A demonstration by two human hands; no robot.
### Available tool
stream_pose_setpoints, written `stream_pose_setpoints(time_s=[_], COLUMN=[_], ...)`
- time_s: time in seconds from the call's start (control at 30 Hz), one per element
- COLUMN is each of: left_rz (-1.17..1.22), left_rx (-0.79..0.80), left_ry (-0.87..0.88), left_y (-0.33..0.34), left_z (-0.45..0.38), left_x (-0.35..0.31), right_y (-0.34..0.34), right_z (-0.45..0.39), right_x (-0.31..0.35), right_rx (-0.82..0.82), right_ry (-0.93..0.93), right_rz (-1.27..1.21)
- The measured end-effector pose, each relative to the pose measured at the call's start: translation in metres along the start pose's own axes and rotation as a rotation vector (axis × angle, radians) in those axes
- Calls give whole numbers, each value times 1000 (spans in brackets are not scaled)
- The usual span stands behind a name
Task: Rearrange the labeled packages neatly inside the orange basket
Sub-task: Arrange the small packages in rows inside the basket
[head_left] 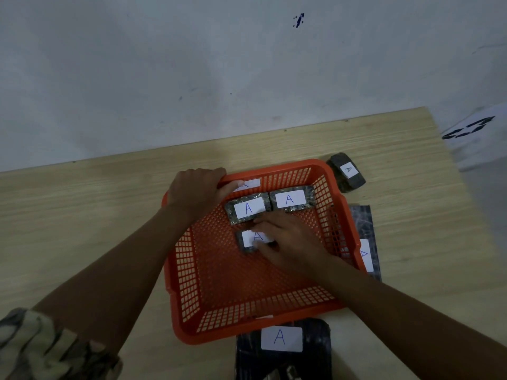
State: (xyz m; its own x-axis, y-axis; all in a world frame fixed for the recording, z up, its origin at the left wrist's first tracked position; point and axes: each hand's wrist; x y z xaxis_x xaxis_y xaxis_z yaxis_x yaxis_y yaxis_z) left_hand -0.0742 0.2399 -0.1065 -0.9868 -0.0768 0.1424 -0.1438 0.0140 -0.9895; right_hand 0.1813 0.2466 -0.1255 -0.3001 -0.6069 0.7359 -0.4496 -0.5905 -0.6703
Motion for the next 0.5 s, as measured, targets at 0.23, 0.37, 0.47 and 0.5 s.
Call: stream_pose_setpoints(time_s=[0.23,0.37,0.47,0.5], left_rz=[-8,9,26,21], left_rx=[13,17,17,16], left_ry=[2,7,1,1], left_y=[0,1,2,1], left_z=[-1,-1,-1,-1], left_x=[1,0,0,0], right_y=[2,2,-4,-9], right_z=[2,-1,0,-1], right_x=[-10,-10,-2,2], right_rx=[-2,27,-9,-66], right_ry=[3,5,39,37], right_rz=[98,64,54,41])
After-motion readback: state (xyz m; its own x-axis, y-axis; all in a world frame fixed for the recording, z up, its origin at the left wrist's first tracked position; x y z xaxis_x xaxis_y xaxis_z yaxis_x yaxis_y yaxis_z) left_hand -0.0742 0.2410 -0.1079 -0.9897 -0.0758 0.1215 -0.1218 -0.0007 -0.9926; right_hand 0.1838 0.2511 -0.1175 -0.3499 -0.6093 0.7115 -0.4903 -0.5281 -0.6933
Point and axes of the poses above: each hand's wrist, its own z-axis away from the middle knuckle, its own y-axis out of the palm, x = y × z, and after that the axes turned 14 degrees about -z, right-handed
